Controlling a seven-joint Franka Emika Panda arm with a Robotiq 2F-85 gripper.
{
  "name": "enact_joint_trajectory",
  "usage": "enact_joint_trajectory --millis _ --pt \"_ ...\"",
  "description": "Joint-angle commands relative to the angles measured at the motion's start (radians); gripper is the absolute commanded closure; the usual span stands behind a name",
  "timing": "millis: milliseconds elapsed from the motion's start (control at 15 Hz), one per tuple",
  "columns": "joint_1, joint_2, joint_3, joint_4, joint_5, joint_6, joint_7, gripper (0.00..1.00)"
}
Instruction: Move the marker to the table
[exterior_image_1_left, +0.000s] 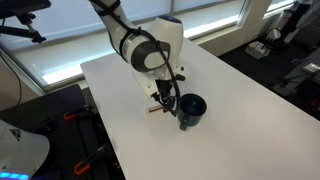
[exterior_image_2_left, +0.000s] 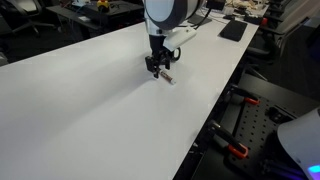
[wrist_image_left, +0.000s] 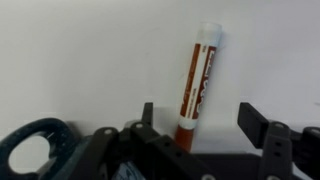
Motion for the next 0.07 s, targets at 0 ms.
enact_joint_trajectory --millis 0 --pt "0.000 0.000 -0.001 0.002 0.000 -0.003 -0.002 0.07"
